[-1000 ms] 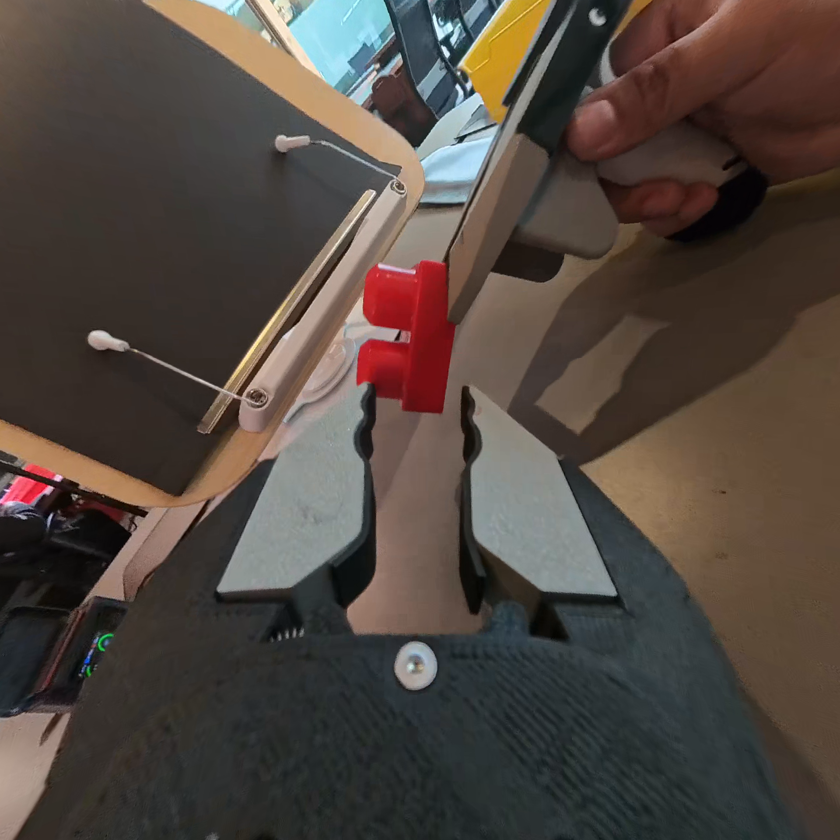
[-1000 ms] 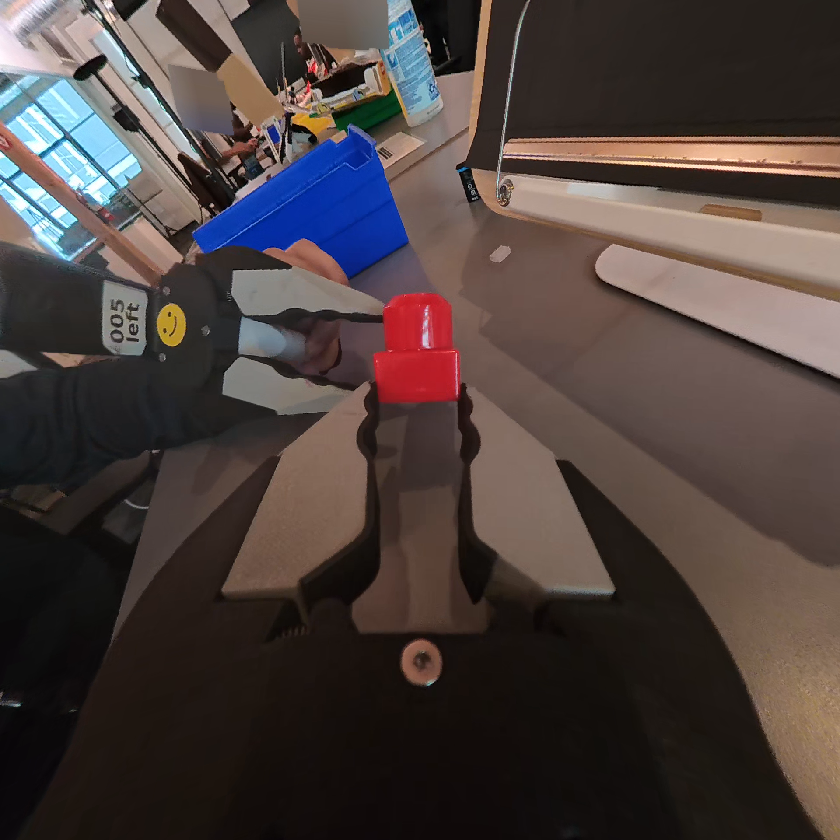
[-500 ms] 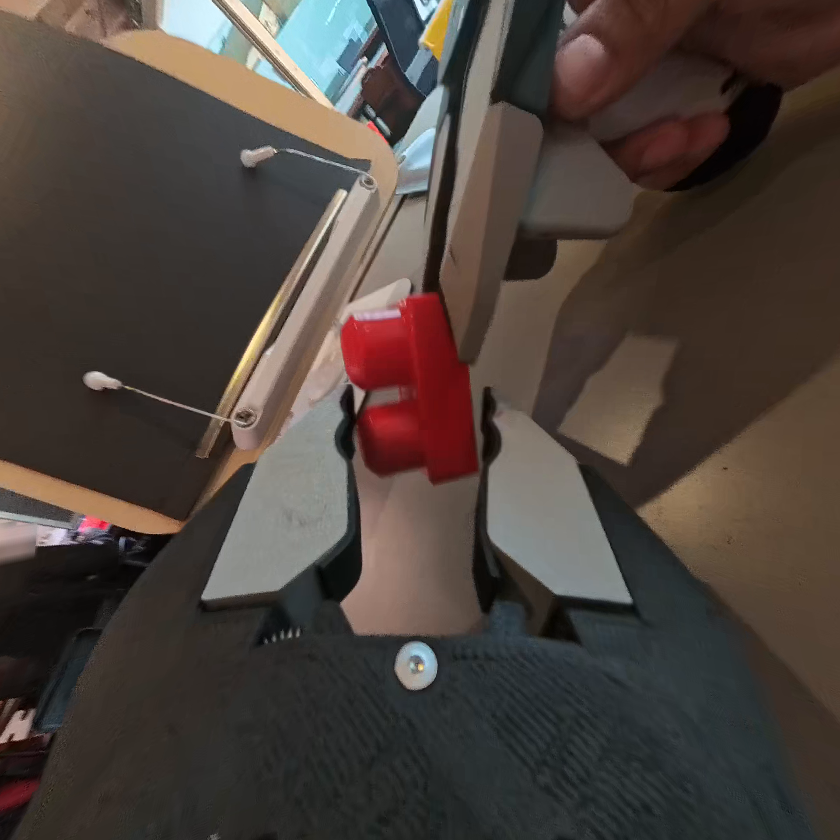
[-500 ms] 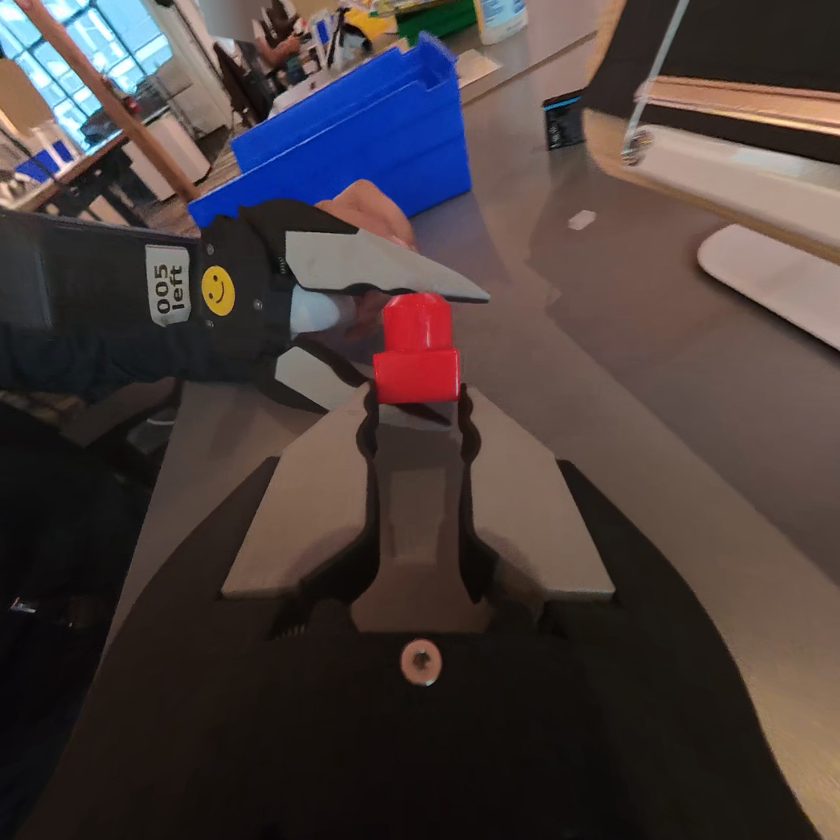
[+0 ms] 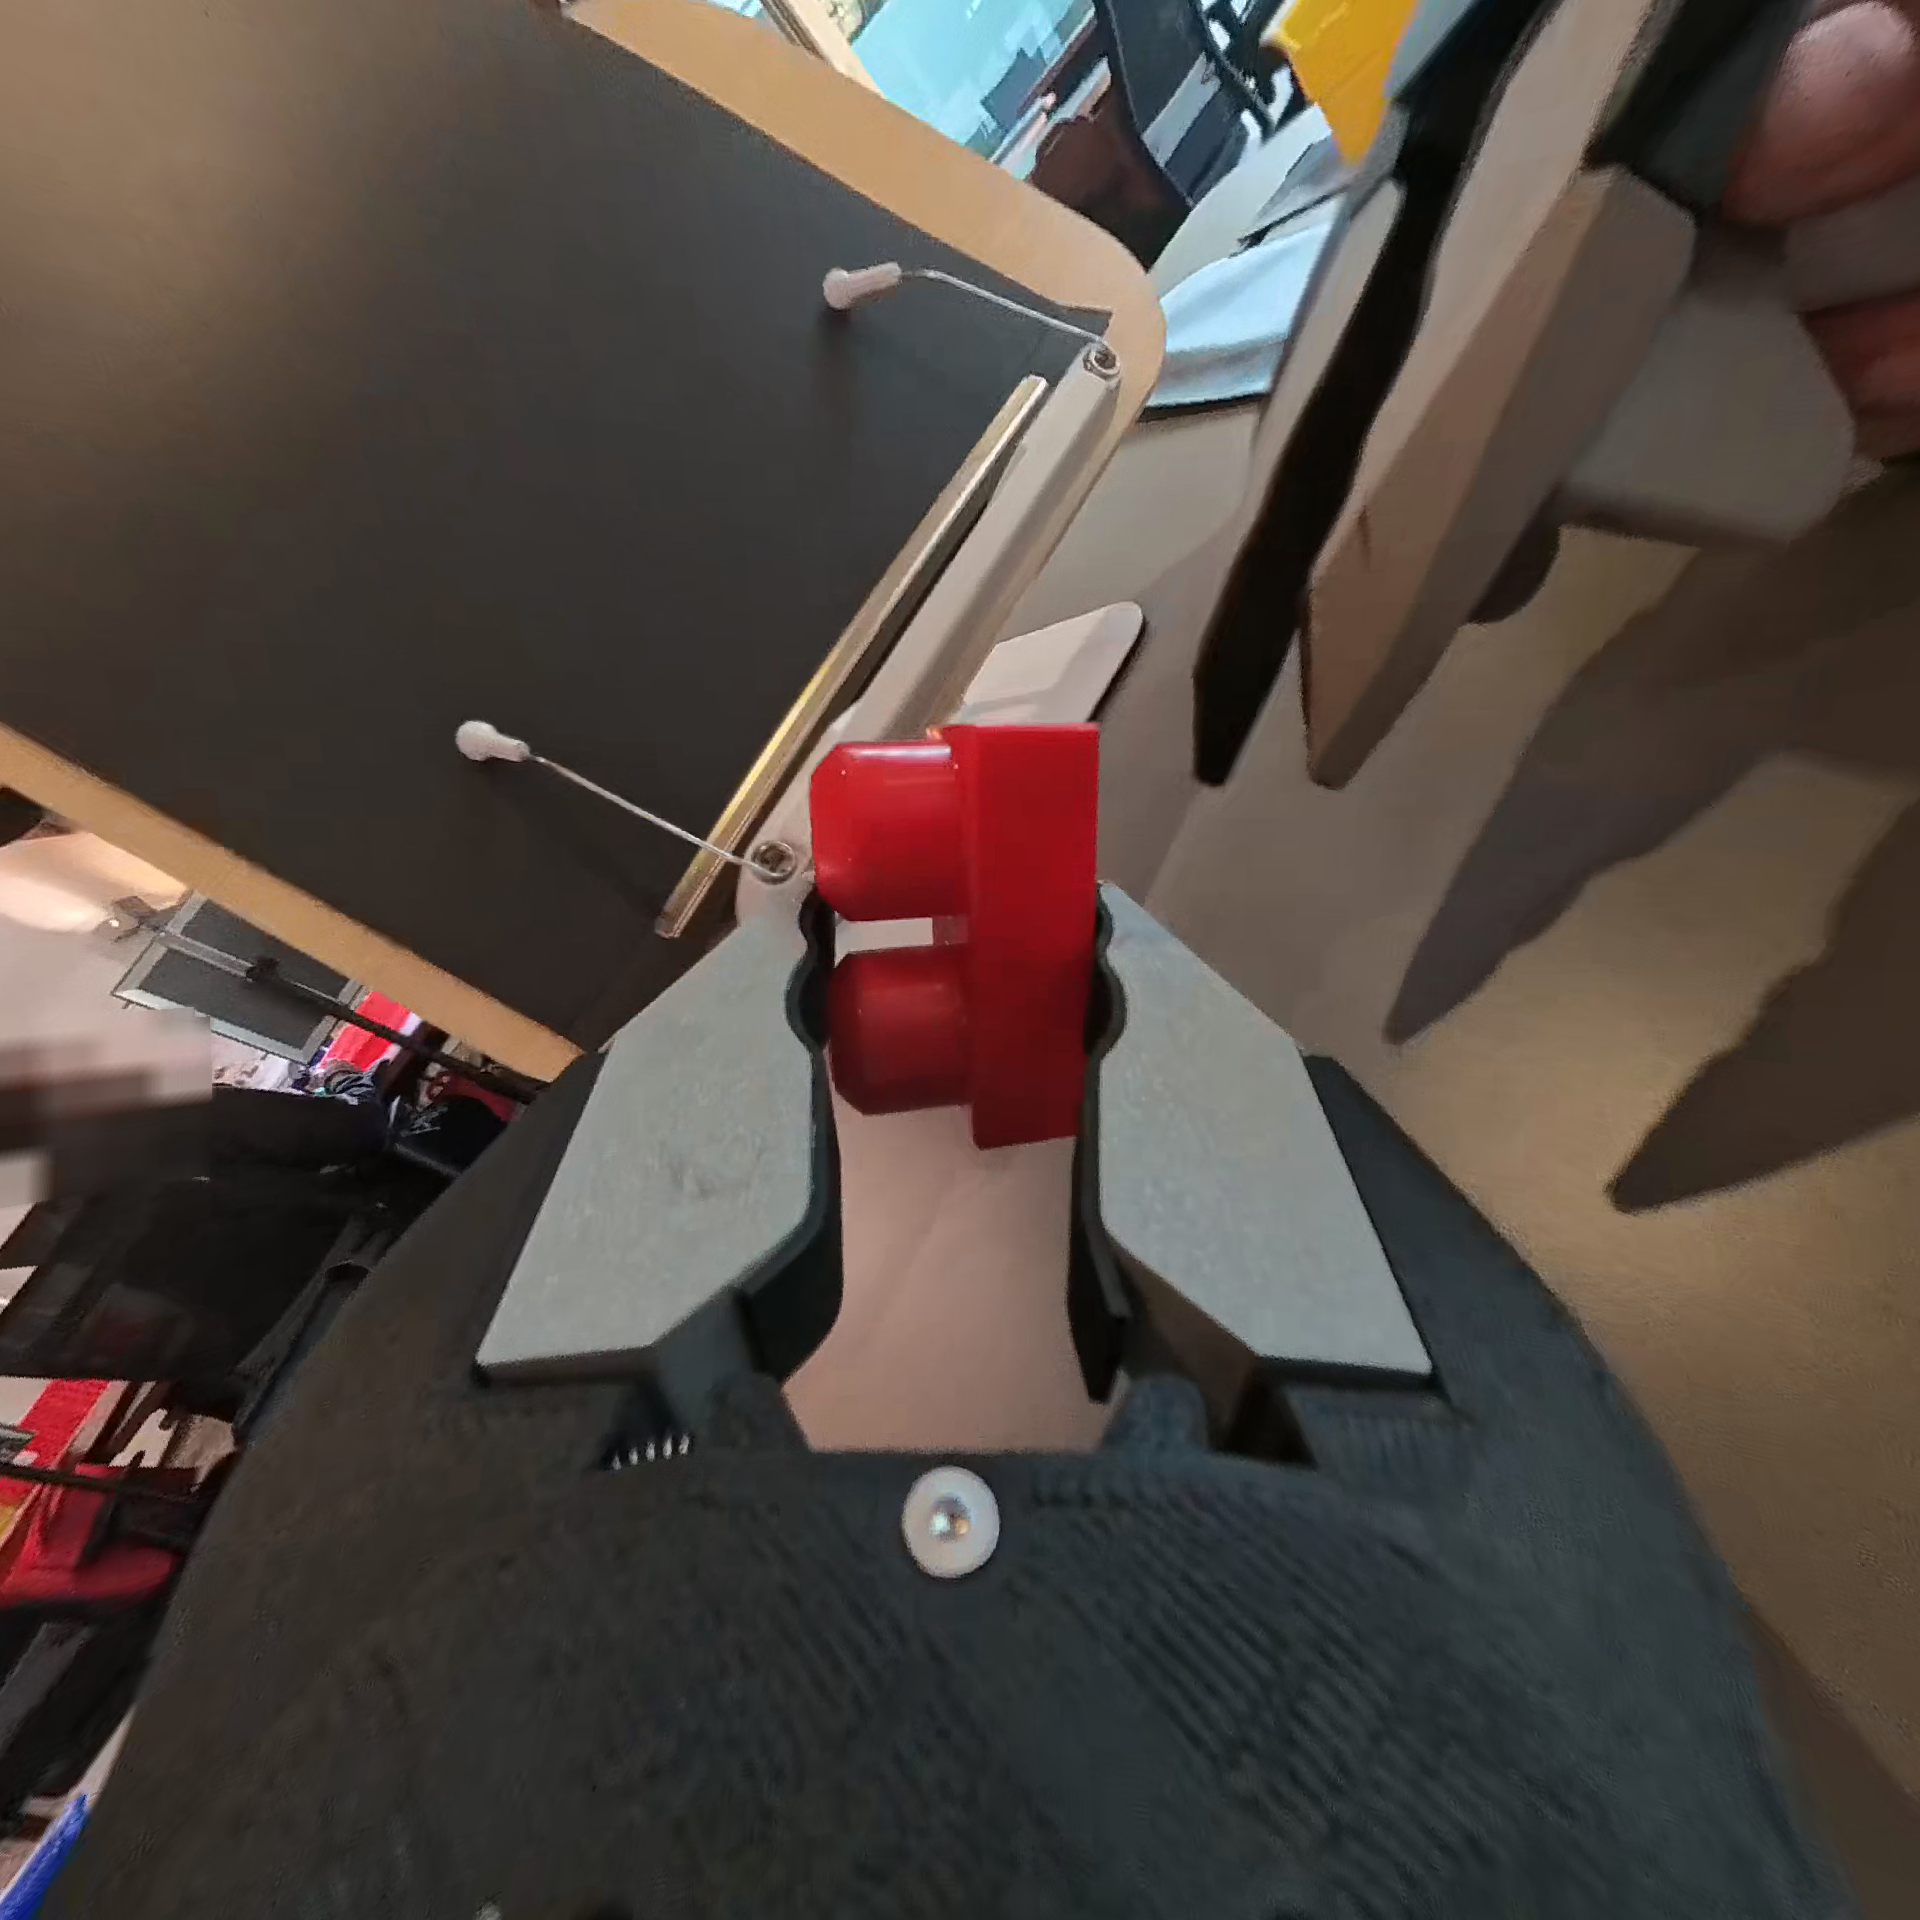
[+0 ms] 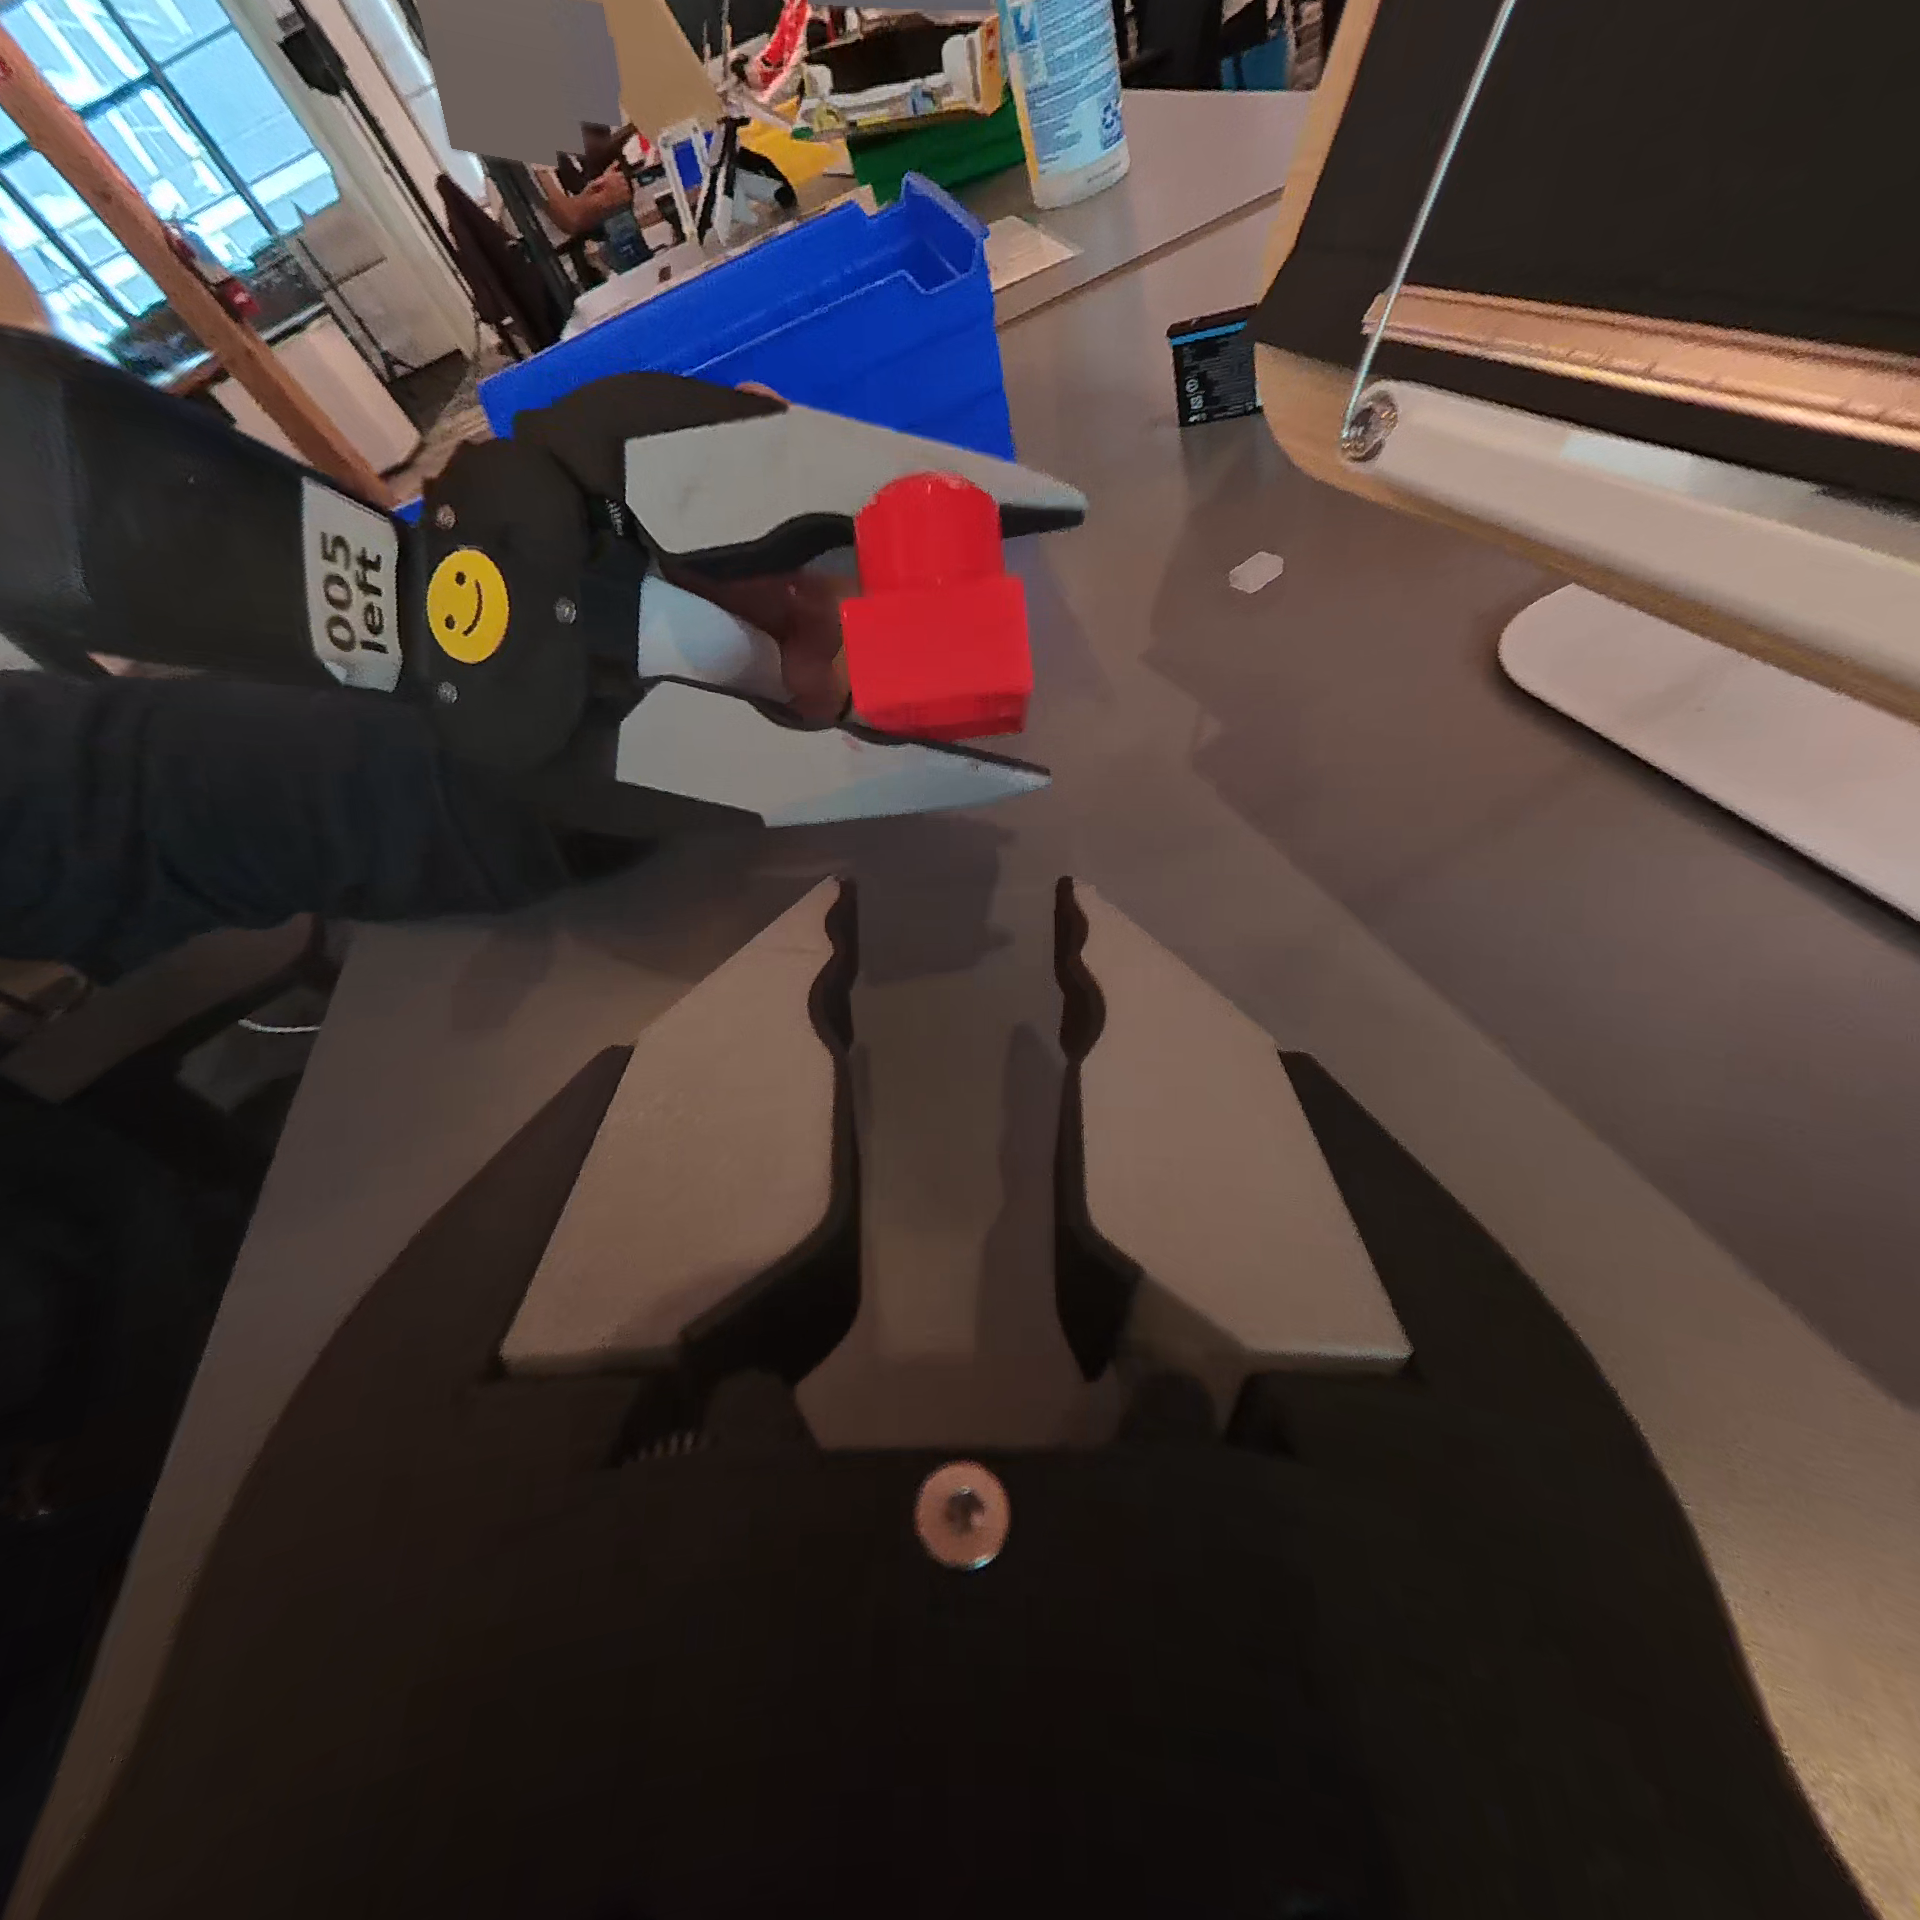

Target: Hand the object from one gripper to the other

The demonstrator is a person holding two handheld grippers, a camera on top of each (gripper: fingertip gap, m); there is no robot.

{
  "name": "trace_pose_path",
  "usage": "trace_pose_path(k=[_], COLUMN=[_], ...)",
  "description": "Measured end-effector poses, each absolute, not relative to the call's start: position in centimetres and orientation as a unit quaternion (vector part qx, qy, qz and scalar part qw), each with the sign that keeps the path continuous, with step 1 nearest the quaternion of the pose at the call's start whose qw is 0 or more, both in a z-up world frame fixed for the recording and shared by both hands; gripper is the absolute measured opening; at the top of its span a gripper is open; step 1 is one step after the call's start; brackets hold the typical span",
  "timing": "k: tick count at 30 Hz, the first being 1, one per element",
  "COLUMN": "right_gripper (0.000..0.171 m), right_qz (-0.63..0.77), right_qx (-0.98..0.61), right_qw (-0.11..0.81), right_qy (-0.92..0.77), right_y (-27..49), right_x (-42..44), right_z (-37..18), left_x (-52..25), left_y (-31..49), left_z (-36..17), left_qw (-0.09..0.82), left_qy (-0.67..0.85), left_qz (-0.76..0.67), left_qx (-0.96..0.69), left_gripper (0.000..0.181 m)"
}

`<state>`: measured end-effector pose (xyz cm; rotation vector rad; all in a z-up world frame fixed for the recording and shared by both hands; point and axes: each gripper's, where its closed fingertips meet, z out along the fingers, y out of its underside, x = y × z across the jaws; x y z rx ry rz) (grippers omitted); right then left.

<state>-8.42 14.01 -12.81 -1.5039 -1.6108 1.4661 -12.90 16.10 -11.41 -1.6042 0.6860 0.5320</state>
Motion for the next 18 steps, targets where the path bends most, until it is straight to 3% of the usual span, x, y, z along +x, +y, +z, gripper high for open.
trace_pose_path(k=[9,12,18], right_gripper=[0.051,0.048,0.036], right_qz=[0.464,0.401,0.312], right_qx=[-0.533,-0.515,-0.478], right_qw=[0.329,0.379,0.471], right_qy=[-0.627,-0.656,-0.672], right_y=[14.6,14.8,14.8], right_x=[-8.5,-8.2,-8.2], right_z=[-12.7,-12.5,-11.5], left_x=[-10.5,-9.5,-8.9], left_y=[15.7,15.4,15.1], left_z=[-12.5,-14.6,-13.7], left_qw=[0.602,0.56,0.572], left_qy=[0.341,0.324,0.286], left_qz=[0.169,0.043,-0.034], left_qx=[-0.702,-0.761,-0.768], left_gripper=[0.045,0.046,0.046])
